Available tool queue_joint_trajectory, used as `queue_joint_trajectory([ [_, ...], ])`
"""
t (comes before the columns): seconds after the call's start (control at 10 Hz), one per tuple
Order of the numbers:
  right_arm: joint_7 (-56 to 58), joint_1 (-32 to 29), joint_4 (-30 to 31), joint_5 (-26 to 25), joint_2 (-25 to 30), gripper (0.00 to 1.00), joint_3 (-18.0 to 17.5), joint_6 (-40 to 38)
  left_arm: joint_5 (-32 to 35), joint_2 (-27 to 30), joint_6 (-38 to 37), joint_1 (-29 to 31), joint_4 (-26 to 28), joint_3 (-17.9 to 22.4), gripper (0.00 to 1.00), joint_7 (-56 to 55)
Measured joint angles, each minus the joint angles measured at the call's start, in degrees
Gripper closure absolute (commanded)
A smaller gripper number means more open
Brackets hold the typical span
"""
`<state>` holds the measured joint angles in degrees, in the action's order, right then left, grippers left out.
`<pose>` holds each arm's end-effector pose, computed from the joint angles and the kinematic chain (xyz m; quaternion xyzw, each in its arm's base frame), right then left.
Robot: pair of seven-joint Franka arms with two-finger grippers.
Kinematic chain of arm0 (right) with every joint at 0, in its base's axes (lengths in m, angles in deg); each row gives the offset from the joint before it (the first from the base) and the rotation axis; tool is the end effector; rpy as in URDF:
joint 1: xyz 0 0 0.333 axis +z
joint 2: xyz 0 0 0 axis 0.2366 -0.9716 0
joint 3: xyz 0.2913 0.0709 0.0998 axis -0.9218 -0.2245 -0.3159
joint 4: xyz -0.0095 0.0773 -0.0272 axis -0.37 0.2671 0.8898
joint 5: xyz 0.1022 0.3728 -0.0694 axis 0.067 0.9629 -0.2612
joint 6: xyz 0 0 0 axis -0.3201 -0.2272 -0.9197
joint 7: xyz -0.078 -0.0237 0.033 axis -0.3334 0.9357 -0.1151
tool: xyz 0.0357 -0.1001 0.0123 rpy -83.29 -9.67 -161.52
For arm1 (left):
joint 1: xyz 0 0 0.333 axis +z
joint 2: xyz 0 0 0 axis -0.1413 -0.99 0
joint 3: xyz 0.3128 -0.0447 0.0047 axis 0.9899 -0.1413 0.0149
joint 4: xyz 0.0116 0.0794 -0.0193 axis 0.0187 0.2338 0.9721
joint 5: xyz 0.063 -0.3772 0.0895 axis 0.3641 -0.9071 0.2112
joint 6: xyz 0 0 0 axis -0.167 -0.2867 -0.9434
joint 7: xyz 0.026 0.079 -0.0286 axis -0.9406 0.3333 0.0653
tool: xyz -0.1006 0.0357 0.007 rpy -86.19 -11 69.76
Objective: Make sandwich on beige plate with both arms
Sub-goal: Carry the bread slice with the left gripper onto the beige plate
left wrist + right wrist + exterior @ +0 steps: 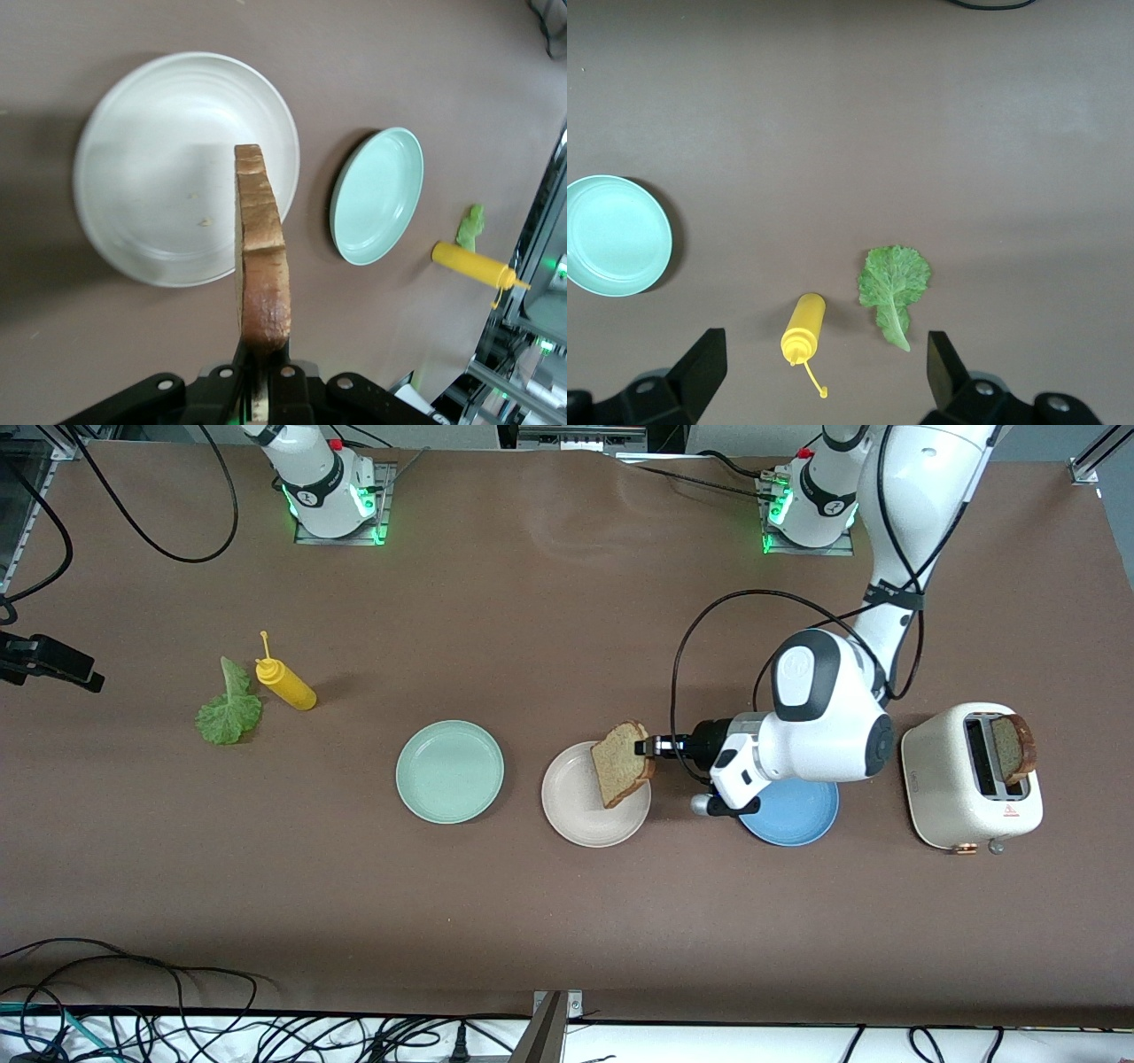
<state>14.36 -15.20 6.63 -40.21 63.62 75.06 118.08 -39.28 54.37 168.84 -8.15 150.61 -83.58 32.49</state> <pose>0.5977 -0.0679 0.5882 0.9991 -0.0432 0.0008 0.0042 0.6280 -0.3013 0.2972 0.9218 0.0154 -0.1251 0.3667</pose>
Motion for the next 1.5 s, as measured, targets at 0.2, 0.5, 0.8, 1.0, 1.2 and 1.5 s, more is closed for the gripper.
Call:
queue_joint_trajectory([
  [0.2, 0.00, 0.00, 0.00, 0.00, 0.00, 0.00, 0.00, 0.00, -1.04, -2.39, 2.41, -2.38, -0.91, -0.51, 1.00, 2.36],
  [0.5, 0.00, 0.00, 0.00, 0.00, 0.00, 0.00, 0.00, 0.00, -1.05, -4.49, 4.57, -4.65, -3.17, -0.55, 1.00, 2.48],
  [0.8, 0.00, 0.00, 0.00, 0.00, 0.00, 0.00, 0.00, 0.00, -1.05, -4.99, 4.74, -4.29, -3.45, -0.14, 1.00, 2.50],
  [1.0, 0.00, 0.00, 0.00, 0.00, 0.00, 0.00, 0.00, 0.00, -1.05, -5.02, 4.74, -3.65, -3.47, 0.04, 1.00, 2.52],
  [1.2, 0.00, 0.00, 0.00, 0.00, 0.00, 0.00, 0.00, 0.00, -1.05, -5.38, 4.74, -3.55, -3.47, 0.05, 1.00, 2.53],
  [1.5, 0.00, 0.00, 0.00, 0.00, 0.00, 0.00, 0.00, 0.00, -1.05, -6.38, 4.74, -3.53, -3.47, 0.06, 1.00, 3.27],
])
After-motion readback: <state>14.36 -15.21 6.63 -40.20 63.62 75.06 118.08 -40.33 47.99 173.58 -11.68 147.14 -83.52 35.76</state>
